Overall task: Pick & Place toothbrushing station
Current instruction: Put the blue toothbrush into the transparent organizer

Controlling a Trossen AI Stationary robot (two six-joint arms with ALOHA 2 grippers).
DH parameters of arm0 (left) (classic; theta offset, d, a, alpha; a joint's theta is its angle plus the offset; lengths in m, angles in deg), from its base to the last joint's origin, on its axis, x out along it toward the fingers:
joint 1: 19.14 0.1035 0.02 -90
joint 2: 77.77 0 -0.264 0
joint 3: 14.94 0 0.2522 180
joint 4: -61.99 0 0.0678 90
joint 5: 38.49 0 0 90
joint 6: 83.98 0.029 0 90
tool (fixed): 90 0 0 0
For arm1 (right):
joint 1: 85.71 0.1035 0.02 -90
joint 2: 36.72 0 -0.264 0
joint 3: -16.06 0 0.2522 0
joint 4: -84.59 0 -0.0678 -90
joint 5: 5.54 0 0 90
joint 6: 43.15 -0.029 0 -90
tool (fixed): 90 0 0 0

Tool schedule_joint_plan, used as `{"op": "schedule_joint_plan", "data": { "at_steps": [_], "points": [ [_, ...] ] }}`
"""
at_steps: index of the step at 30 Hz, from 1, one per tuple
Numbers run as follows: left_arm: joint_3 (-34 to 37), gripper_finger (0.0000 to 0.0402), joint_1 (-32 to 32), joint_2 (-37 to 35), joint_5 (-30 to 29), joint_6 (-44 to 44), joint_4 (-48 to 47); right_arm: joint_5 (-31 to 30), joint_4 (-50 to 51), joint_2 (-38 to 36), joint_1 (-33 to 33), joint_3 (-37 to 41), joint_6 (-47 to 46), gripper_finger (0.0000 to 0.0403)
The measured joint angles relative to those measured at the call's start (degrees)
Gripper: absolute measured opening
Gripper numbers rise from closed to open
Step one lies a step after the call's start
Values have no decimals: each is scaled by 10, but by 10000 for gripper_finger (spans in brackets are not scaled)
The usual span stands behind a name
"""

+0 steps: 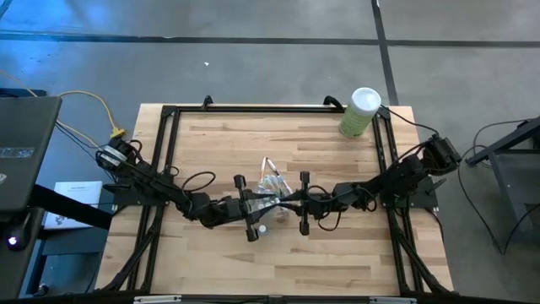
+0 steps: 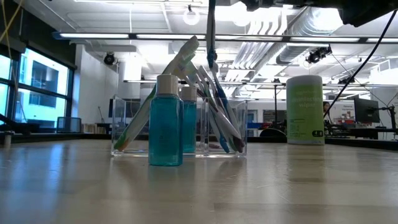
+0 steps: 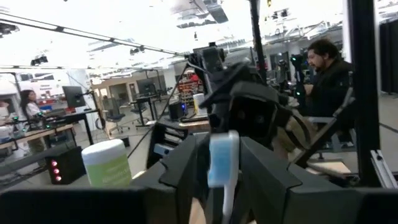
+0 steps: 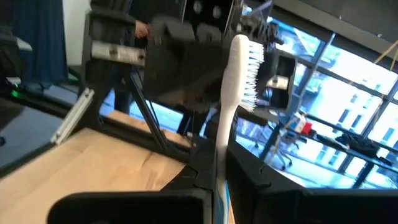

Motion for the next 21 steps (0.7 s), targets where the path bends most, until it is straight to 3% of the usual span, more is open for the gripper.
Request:
{"op": "schedule_joint_plan", "data": {
  "at_steps": [4, 10, 17, 21],
  "points": [
    [0, 137, -12, -1, -39, 2, 2, -17, 36, -17, 7, 0, 2, 11],
    [0, 141, -44, -2, -162, 66, 10, -57, 145, -87, 29, 0, 0, 9],
    [0, 141, -79, -2, -269, 159, 19, -114, 343, -199, 49, 7, -59, 9],
    [0, 140, -94, -2, -285, 206, 22, -115, 380, -266, 45, 43, -84, 9]
  ]
}}
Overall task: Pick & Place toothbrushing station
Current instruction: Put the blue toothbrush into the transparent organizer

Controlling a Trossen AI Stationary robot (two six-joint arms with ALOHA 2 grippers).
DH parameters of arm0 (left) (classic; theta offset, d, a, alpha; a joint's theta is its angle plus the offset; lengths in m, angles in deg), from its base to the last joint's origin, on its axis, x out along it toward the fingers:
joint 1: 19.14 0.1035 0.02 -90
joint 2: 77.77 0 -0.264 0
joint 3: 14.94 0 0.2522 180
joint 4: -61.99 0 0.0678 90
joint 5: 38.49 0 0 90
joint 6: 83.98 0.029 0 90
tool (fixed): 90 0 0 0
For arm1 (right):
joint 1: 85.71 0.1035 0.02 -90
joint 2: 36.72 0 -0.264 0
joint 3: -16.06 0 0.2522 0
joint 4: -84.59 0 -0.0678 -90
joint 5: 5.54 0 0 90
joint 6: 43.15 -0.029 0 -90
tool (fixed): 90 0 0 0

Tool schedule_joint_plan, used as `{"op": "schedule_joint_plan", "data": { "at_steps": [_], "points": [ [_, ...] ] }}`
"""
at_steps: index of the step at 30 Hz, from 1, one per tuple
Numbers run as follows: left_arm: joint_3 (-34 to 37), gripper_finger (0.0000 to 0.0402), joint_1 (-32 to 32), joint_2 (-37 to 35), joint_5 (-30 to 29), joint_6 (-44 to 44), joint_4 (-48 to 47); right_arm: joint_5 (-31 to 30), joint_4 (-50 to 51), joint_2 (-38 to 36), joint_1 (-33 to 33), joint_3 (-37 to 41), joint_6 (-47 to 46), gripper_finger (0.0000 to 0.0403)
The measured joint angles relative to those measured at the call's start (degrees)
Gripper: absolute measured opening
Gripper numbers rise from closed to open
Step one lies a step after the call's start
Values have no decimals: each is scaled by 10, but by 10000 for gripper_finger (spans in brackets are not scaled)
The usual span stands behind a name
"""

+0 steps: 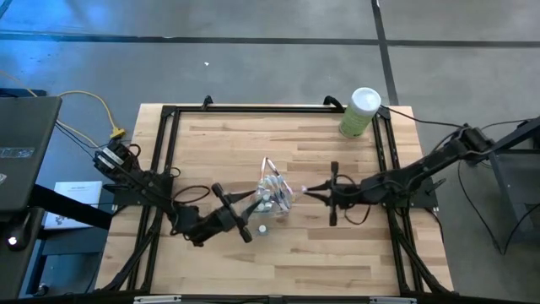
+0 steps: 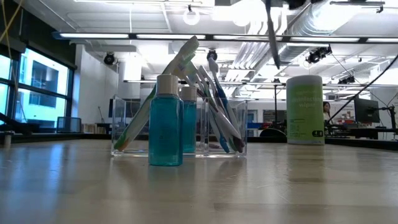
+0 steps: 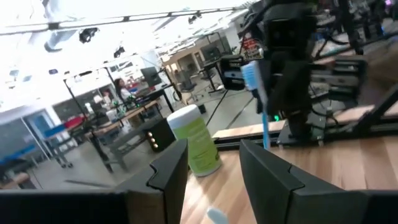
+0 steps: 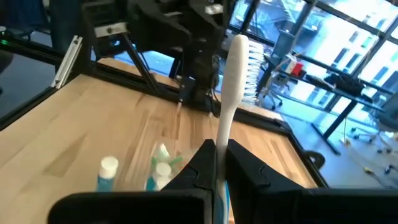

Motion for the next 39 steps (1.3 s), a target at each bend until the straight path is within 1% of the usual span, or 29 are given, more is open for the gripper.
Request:
{"op": "schedule_joint_plan", "data": {
  "at_steps": [2, 4, 6, 8, 11, 16, 21, 25, 28, 34, 37, 39],
  "points": [
    [0, 139, -6, 0, -4, 17, -1, 3, -14, -30, -5, 32, -9, 9],
    [0, 138, -9, 0, -20, 32, -1, 30, -72, -55, -22, 71, -16, 9],
    [0, 138, -7, 0, -43, 37, 0, 81, -167, -62, -43, 114, -17, 9],
    [0, 138, 0, 0, -59, 36, 4, 140, -277, -53, -68, 152, -23, 9],
    [0, 138, 12, 0, -71, 18, 4, 201, -406, -9, -104, 174, -41, 9],
    [0, 138, 24, 0, -74, 4, 4, 271, -524, 105, -145, 163, -86, 9],
    [0, 138, 25, 0, -95, 3, 4, 275, -629, 230, -147, 147, -107, 9],
    [0, 138, 25, 0, -121, 8, 4, 259, -650, 292, -147, 147, -140, 9],
    [0, 138, 25, 0, -133, 9, 3, 242, -650, 314, -147, 139, -156, 9],
    [0, 138, 24, 0, -134, 11, -10, 244, -647, 346, -147, 109, -182, 9],
    [0, 138, 22, 1, -147, 14, -15, 200, -637, 347, -146, 102, -238, 9],
    [0, 138, 18, 1, -151, 21, -15, 168, -617, 347, -142, 101, -244, 10]
  ]
}}
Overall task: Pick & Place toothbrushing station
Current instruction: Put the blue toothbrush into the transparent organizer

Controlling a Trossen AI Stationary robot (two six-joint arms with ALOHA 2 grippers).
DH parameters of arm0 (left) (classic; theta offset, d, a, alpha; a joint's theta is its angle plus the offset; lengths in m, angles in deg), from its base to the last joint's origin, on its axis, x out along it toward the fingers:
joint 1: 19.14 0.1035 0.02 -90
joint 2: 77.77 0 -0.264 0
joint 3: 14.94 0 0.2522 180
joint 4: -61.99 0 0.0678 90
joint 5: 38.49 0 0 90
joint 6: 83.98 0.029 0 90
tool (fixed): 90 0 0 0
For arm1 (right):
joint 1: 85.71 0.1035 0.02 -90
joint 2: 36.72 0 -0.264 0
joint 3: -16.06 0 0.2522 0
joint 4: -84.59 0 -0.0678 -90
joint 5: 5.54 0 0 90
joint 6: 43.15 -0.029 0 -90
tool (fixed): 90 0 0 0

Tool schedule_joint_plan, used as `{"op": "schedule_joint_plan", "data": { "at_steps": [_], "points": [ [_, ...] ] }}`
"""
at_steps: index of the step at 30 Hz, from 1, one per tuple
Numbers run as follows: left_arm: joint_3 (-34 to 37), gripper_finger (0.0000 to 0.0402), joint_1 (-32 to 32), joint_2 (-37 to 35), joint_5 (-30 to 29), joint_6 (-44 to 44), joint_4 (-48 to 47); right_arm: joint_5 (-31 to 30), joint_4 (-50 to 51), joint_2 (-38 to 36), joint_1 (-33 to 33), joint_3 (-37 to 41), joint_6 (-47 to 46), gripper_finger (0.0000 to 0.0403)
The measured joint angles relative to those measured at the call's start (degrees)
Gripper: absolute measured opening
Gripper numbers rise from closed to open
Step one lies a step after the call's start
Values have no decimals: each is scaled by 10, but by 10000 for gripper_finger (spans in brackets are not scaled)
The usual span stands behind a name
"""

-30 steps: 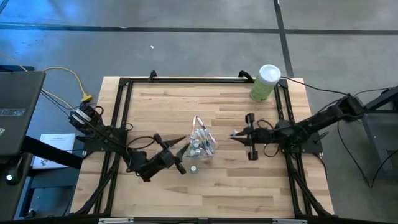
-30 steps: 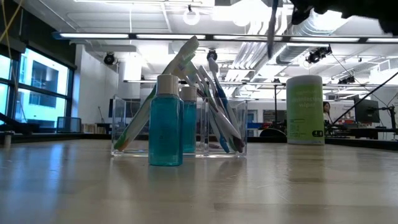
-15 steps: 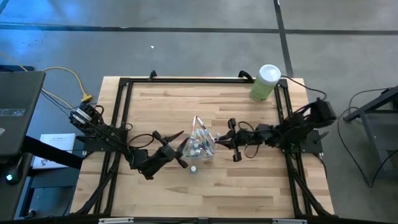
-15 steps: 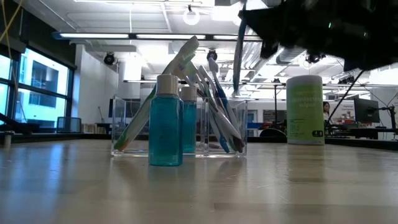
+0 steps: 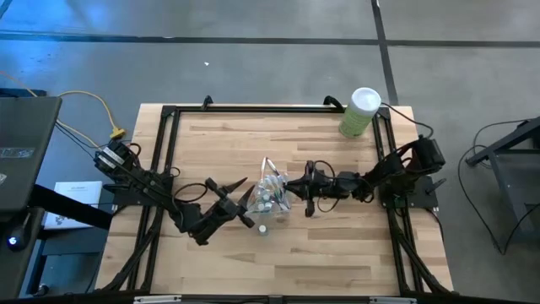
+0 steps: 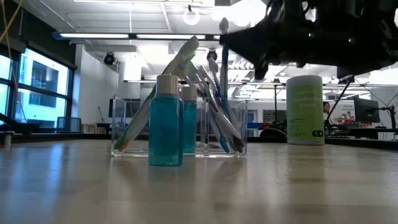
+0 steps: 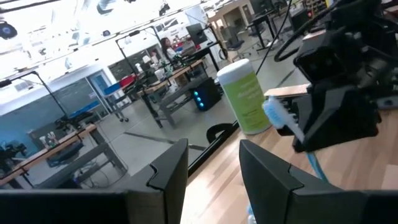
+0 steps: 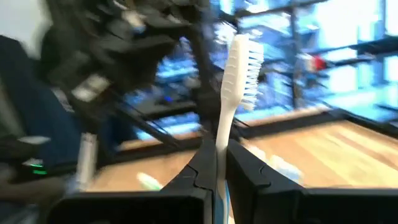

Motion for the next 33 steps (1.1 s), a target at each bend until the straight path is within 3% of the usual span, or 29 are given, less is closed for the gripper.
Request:
{"op": "schedule_joint_plan", "data": {
  "at_steps": [16, 26, 33],
  "points": [
    [0, 138, -9, 0, -7, 3, 0, -75, 115, 0, 44, 0, 19, 12],
    [0, 138, -9, 0, -7, 2, 0, -38, 143, 0, 42, 0, -10, 17],
    [0, 138, -9, 0, -7, -5, 0, -19, 174, 1, 42, 1, -11, 60]
  ]
}}
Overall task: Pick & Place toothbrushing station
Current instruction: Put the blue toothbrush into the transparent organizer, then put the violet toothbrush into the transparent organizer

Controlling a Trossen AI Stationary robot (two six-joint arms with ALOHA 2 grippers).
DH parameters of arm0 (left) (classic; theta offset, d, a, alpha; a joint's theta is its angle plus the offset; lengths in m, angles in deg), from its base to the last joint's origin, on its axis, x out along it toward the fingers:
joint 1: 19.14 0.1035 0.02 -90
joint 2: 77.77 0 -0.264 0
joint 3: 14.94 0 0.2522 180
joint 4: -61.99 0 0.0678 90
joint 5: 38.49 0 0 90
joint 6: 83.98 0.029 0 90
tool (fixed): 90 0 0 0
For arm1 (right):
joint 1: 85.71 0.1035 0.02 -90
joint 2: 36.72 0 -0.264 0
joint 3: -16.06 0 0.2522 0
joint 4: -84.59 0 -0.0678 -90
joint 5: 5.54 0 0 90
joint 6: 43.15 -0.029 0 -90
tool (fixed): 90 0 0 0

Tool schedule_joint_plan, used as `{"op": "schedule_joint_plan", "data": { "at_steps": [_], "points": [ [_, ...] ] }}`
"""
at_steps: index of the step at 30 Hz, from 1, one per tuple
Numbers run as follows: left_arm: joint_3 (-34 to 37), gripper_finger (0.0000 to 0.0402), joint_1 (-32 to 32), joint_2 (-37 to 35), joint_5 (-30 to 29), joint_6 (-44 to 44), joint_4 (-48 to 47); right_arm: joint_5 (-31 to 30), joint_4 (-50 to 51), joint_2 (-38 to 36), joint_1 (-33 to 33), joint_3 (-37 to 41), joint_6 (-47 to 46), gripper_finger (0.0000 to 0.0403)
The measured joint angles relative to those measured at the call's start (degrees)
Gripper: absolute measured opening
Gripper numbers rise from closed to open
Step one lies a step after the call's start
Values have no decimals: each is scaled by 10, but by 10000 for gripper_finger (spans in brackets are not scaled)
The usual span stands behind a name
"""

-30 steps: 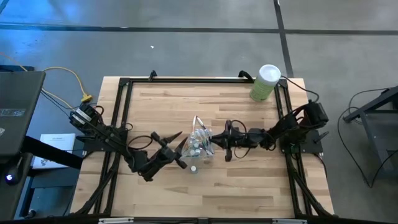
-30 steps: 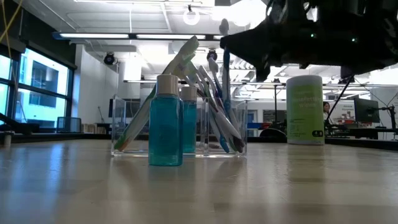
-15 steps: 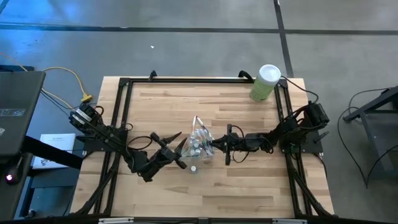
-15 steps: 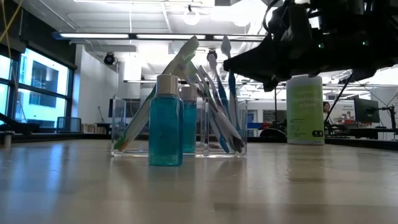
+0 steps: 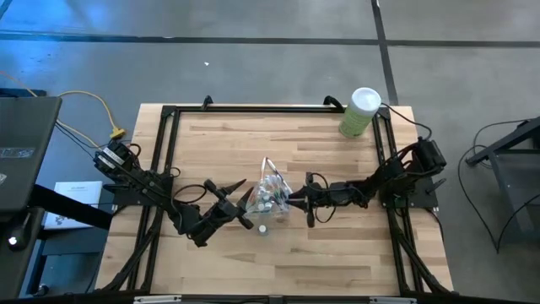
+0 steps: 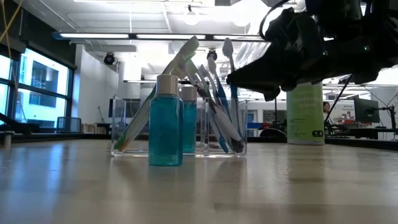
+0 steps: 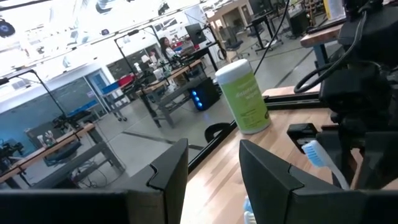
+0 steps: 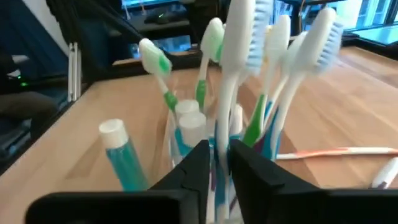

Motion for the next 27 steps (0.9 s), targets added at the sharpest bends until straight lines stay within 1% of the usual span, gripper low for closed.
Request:
{"op": "schedule_joint_plan", "data": {
  "at_steps": [4, 8, 12, 15, 19, 23, 27],
  "points": [
    [0, 138, 0, 0, 0, -4, 0, 31, -2, 0, 0, 0, 2, 86],
    [0, 138, 0, 0, 0, -5, 0, 33, -2, -2, 0, -1, 25, 119],
    [0, 138, 0, 0, -2, -11, 0, 37, 9, -25, 0, -1, 30, 155],
    [0, 138, 0, 0, -3, -14, 0, 50, 58, -57, -5, -1, 30, 178],
    [0, 138, 0, 0, -3, -11, 0, 40, 112, -107, -14, -1, 37, 198],
    [0, 138, 0, 0, -4, -10, 0, 30, 181, -159, -30, -1, 30, 203],
    [0, 138, 0, 0, -8, -10, 0, 23, 309, -223, -47, -1, 22, 197]
  ]
}}
